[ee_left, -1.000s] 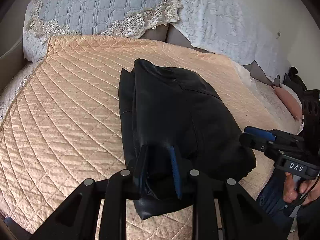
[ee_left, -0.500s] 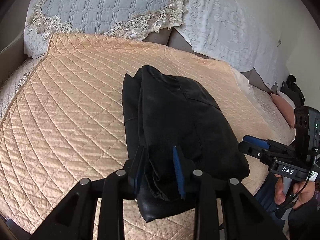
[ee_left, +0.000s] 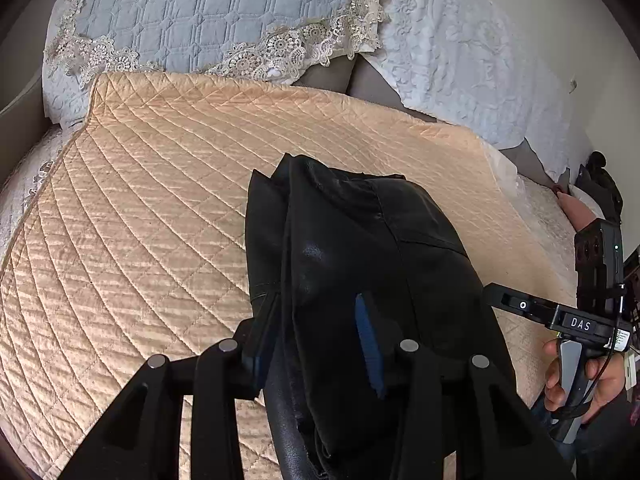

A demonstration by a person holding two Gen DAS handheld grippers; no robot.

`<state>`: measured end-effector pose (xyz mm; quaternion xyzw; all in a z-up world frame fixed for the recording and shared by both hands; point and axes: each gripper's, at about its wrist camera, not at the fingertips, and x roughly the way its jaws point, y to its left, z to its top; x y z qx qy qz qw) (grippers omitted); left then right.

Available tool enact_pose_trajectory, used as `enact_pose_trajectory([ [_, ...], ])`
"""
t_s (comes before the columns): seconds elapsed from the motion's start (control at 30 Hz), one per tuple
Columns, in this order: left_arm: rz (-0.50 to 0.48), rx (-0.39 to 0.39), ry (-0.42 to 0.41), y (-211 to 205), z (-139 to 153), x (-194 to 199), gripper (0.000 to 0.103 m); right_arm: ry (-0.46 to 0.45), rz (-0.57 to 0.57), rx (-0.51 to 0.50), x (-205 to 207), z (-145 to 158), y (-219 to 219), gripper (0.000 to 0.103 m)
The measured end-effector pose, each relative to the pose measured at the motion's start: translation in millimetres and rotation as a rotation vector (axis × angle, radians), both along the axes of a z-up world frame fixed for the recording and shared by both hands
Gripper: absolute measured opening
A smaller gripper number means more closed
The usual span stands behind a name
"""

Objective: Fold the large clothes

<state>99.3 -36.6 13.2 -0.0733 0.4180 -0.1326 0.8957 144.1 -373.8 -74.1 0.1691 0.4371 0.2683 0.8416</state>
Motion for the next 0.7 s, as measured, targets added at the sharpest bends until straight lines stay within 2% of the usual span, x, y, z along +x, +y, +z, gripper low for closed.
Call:
enact_pose_trajectory([
  [0.2, 0.0, 0.004, 0.018, -1, -8, 7, 0.046, 0.05, 0.013, 0.071, 12, -14, -5, 0.072],
  [0.27, 0.003, 0.002, 0.024, 1, -11, 10, 0.053, 0.064, 0.019, 0.092, 16, -18, -6, 0.073],
  [0.37, 0.004, -0.007, 0.031, 5, -17, 14, 0.058, 0.078, 0.029, 0.118, 23, -22, -7, 0.074],
  [0.47, 0.002, -0.052, 0.046, 12, -26, 19, 0.063, 0.084, 0.038, 0.139, 30, -25, -6, 0.074],
  [0.53, 0.008, -0.086, 0.059, 18, -33, 24, 0.073, 0.089, 0.042, 0.147, 34, -26, -4, 0.076],
  [0.63, 0.006, -0.166, 0.092, 28, -46, 32, 0.079, 0.09, 0.047, 0.149, 38, -27, -3, 0.076],
  [0.7, 0.006, -0.217, 0.105, 33, -51, 34, 0.08, 0.086, 0.054, 0.152, 37, -26, -3, 0.078],
])
